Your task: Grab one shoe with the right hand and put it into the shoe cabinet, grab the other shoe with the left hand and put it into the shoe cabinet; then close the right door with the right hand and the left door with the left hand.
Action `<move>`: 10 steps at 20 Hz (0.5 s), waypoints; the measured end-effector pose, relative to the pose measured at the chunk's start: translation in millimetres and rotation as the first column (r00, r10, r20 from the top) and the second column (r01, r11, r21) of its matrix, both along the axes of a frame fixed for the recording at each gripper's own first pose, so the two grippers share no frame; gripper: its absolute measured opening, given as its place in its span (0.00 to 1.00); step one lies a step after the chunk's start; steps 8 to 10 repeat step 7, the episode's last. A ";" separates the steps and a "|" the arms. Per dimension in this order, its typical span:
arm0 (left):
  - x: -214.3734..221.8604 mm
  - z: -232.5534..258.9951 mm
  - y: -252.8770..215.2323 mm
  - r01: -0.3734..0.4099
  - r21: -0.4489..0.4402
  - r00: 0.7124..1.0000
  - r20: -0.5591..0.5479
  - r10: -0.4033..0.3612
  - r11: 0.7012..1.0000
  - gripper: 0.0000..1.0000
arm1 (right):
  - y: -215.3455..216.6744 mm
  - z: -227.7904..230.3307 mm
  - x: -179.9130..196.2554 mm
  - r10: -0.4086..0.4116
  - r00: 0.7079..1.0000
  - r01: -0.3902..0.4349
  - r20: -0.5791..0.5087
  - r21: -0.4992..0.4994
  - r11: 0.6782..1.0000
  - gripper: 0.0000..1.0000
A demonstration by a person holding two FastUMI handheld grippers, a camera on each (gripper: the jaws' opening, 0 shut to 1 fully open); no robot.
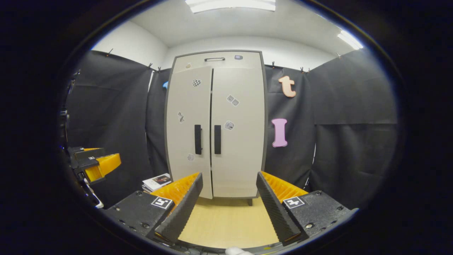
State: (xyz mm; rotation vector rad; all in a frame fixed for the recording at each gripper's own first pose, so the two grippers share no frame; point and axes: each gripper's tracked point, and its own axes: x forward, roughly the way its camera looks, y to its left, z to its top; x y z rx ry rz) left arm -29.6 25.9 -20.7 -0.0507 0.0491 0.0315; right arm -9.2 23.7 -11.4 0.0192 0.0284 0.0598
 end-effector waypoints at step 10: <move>1.8 -2.1 0.4 0.005 0.002 1.000 0.000 -0.005 1.000 0.96 | 1.9 -0.3 0.6 0.002 1.000 -0.002 -0.001 -0.002 1.000 0.99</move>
